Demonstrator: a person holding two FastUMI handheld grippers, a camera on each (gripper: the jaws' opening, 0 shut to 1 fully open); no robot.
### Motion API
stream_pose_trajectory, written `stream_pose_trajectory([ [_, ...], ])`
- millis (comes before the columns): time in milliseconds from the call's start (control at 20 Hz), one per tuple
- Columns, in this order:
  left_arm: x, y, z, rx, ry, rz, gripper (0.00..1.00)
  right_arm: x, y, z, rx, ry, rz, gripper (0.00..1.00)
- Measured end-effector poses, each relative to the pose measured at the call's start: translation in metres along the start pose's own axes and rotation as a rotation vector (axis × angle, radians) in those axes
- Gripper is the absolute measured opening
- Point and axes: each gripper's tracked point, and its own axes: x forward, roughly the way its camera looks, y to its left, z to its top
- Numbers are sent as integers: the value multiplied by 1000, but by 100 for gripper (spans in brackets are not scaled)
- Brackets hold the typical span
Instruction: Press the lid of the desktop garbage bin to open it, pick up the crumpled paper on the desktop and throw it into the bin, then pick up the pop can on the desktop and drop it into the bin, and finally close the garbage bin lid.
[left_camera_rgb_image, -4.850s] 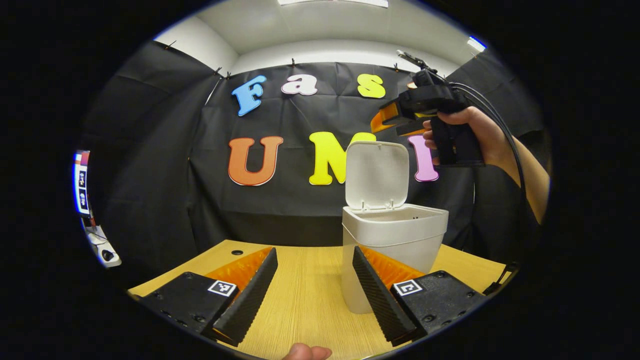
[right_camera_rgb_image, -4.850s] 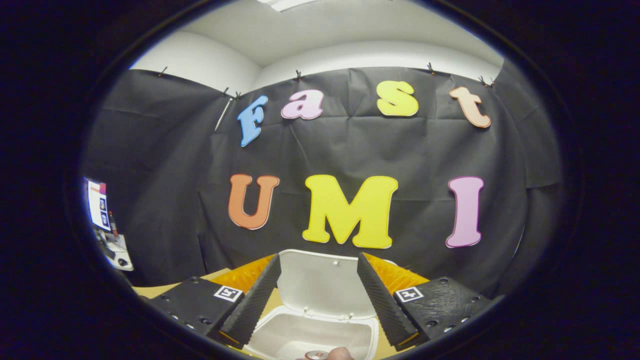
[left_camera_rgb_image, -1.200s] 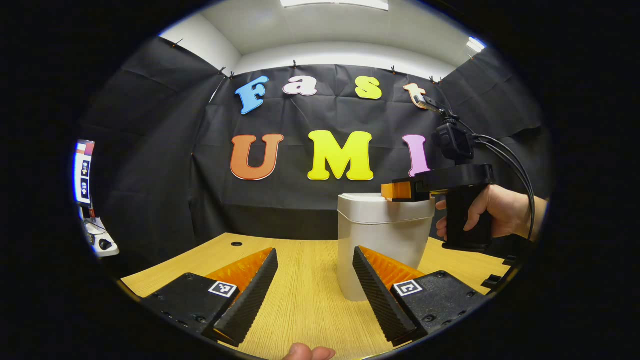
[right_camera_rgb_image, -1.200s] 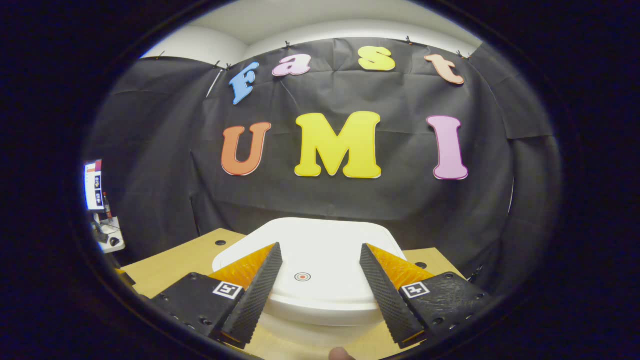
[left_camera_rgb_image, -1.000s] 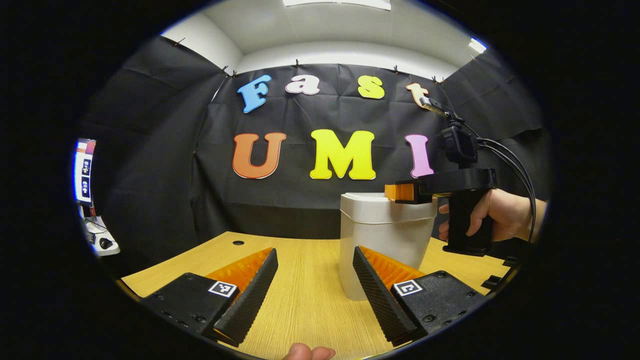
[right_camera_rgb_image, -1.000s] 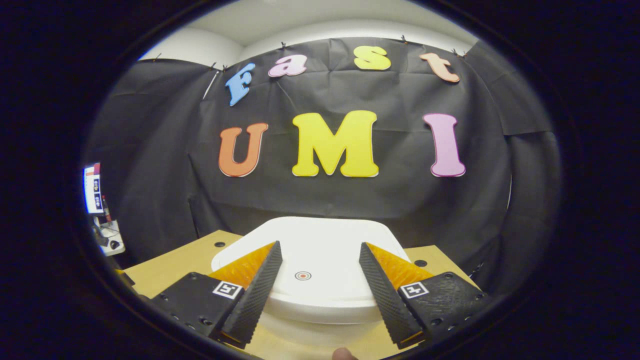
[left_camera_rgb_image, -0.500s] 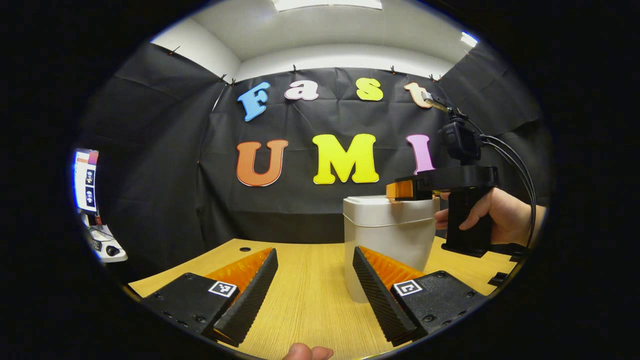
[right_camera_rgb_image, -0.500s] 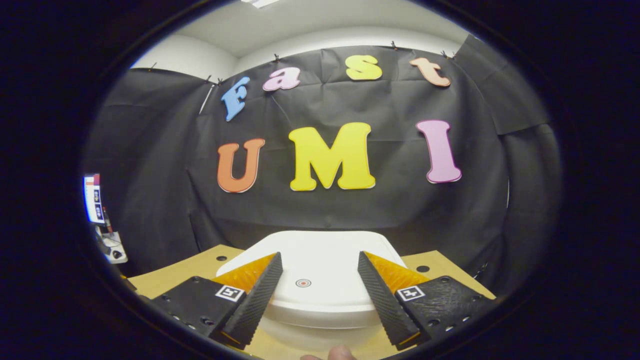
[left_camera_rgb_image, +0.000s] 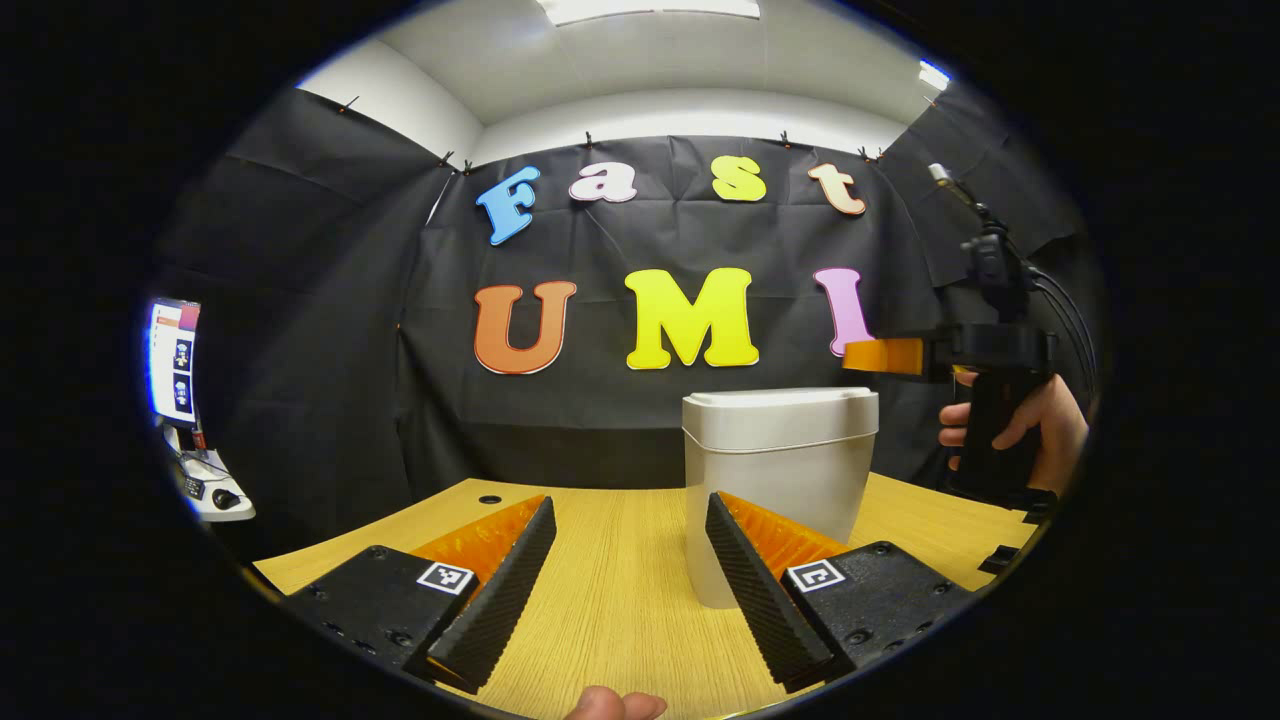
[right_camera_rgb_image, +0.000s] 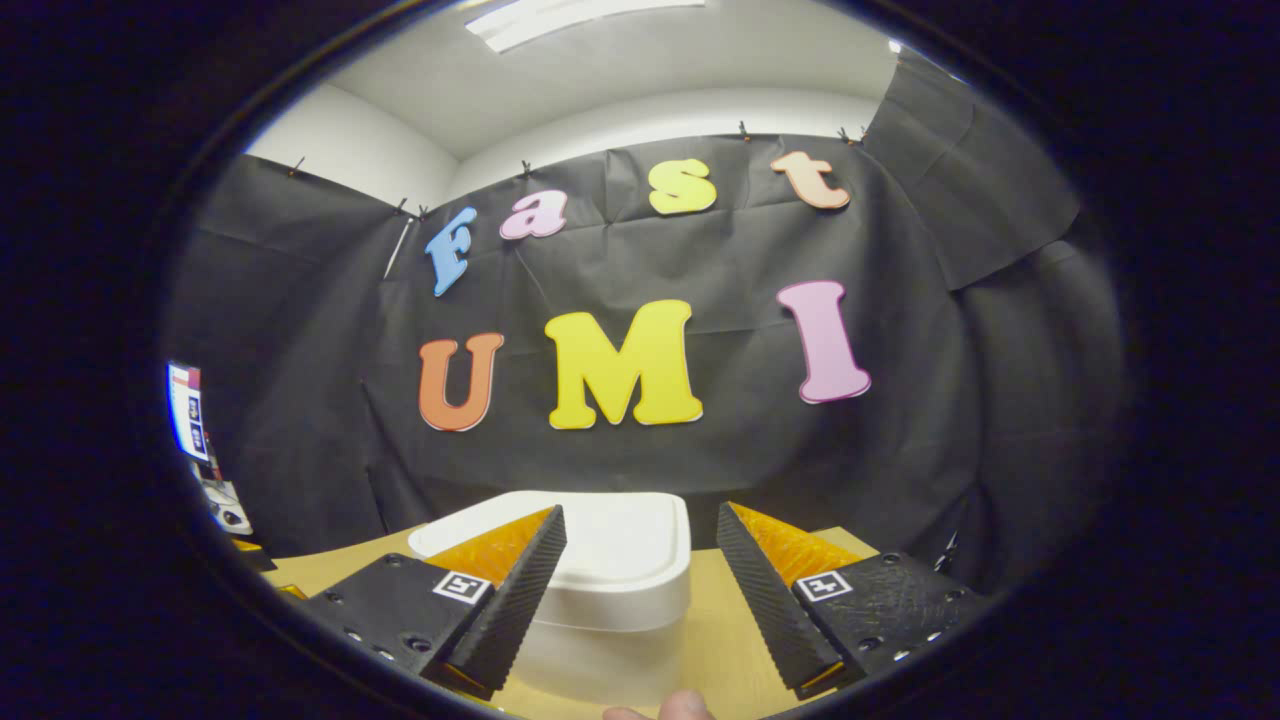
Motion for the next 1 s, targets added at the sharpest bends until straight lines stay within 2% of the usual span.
stream_pose_trajectory([
  [300, 6, -21, 7, 6, -15, 4, 98, -53, -51, -43, -57, 23, -43, 95],
  [400, 11, -27, 4, -9, -13, -17, 98, -70, -61, -52, -80, 30, -59, 96],
  [550, 10, -25, -1, -17, 1, -21, 98, -95, -63, -75, -43, 41, -68, 95],
  [700, 8, -22, 4, -19, -18, -23, 98, -112, -54, -94, -86, 45, -71, 96],
  [1000, 12, -8, 2, -30, -14, 6, 98, -117, -51, -94, -70, 10, -96, 95],
])
